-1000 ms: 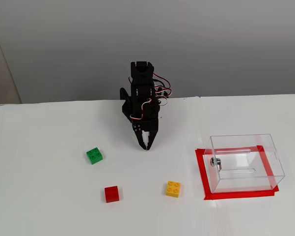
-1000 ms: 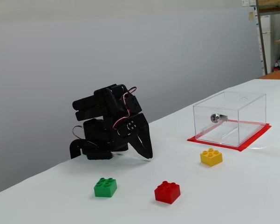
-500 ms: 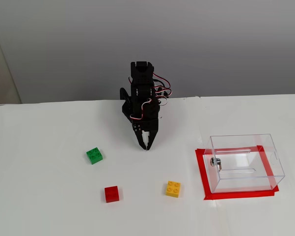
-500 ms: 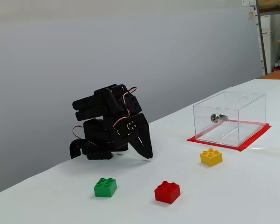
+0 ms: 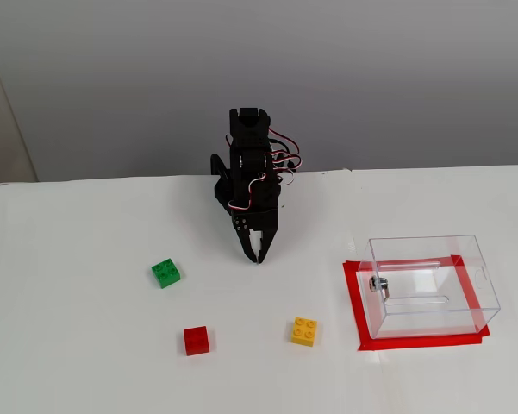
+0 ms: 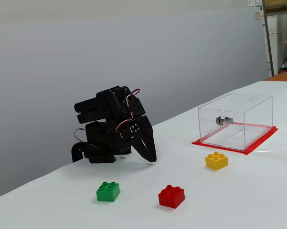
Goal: Pick the green lego brick and place it into the transparent box
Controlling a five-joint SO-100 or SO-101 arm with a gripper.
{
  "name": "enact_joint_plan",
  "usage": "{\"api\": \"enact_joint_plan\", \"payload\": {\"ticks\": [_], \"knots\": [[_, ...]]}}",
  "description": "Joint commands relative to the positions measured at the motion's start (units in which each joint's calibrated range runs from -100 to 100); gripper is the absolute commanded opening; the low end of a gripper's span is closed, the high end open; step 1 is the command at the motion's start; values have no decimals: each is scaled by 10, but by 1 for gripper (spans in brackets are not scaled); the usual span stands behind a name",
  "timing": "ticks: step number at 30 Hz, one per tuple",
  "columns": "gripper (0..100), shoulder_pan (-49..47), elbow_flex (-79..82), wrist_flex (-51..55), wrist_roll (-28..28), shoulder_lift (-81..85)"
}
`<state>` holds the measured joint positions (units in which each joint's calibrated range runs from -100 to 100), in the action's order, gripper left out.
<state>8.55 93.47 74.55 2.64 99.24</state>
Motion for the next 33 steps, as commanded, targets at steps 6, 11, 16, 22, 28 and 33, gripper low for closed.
{"api": "enact_joint_plan", "payload": {"ticks": [6,11,16,22,28,33], "knots": [[2,1,-16,2,-1,4],[2,1,-16,2,-1,4],[2,1,-16,2,-1,4],[2,1,-16,1,0,4],[2,0,-15,-6,-1,3],[2,0,-33,-30,-1,1]]}}
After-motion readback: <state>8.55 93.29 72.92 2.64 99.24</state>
